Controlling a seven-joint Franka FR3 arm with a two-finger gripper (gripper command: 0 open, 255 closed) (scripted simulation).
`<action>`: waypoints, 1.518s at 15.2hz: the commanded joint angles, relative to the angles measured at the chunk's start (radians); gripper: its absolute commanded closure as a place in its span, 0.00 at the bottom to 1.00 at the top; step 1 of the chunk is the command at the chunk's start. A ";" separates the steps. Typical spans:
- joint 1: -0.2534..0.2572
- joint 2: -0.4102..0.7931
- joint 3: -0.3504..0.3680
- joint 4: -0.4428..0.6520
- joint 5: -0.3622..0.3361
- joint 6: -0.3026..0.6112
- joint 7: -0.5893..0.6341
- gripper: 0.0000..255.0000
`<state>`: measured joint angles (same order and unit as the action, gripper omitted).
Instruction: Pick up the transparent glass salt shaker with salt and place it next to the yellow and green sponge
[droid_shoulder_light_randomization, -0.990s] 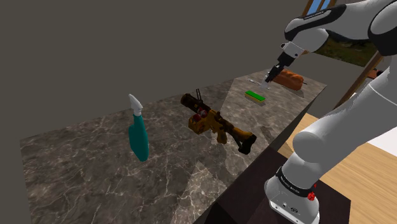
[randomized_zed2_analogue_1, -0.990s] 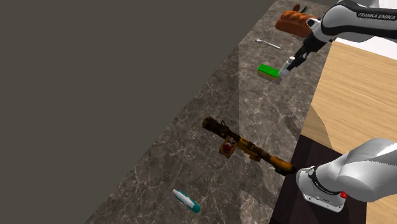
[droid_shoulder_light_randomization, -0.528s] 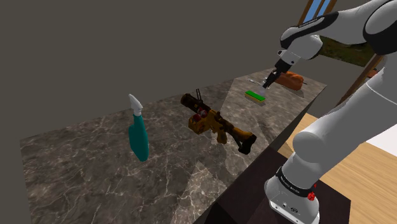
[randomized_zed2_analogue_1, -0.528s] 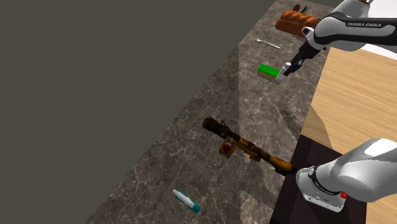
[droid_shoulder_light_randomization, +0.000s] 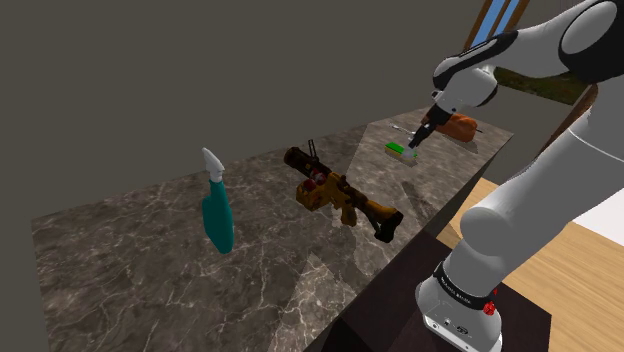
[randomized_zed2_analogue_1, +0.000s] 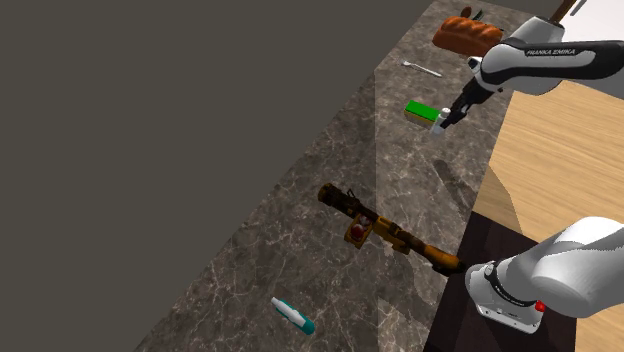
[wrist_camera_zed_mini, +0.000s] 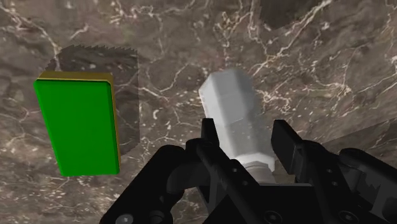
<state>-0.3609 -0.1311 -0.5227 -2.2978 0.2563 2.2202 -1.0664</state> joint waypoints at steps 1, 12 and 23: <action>0.003 0.019 -0.003 -0.009 0.017 0.024 -0.017 1.00; 0.012 0.096 -0.011 -0.052 0.096 0.120 -0.093 1.00; 0.012 0.096 -0.011 -0.052 0.096 0.120 -0.093 0.00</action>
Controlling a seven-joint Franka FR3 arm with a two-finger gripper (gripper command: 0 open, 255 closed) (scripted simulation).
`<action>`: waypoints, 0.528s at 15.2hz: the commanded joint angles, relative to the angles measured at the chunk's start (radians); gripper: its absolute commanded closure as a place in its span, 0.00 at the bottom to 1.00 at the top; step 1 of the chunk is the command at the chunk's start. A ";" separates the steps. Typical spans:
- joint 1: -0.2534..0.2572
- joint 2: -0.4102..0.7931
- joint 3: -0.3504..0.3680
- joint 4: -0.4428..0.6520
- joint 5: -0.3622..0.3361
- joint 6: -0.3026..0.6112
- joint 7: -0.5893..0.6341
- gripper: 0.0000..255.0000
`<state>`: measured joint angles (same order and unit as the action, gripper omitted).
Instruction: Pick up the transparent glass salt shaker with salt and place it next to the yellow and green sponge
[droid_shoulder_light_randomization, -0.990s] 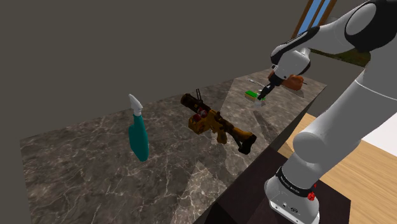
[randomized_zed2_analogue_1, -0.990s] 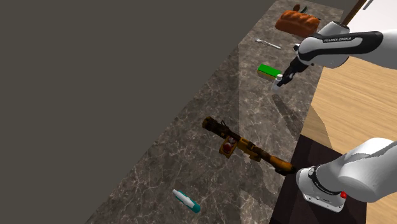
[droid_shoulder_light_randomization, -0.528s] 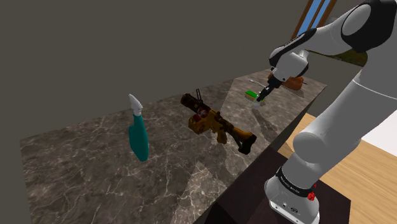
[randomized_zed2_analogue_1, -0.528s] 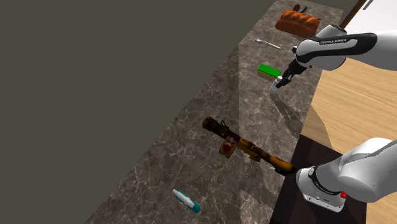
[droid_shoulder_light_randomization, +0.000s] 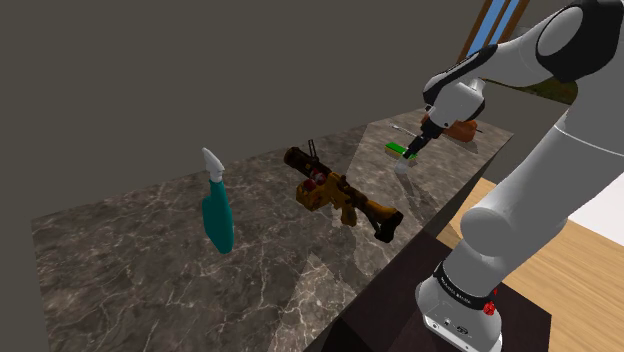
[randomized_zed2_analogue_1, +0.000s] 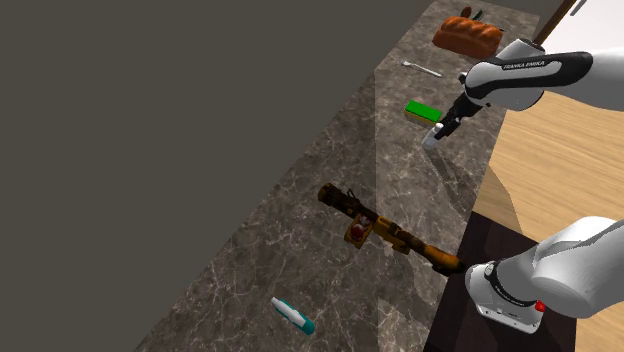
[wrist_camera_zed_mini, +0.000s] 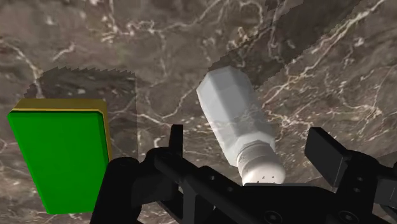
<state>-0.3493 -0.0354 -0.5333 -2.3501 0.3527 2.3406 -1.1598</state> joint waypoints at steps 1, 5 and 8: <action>-0.005 -0.026 -0.003 0.009 -0.028 -0.029 0.019 0.00; -0.021 -0.091 -0.006 0.043 -0.093 -0.113 0.063 0.00; -0.022 -0.091 -0.006 0.043 -0.093 -0.113 0.063 0.00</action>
<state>-0.3706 -0.1247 -0.5396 -2.3071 0.2618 2.2291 -1.0988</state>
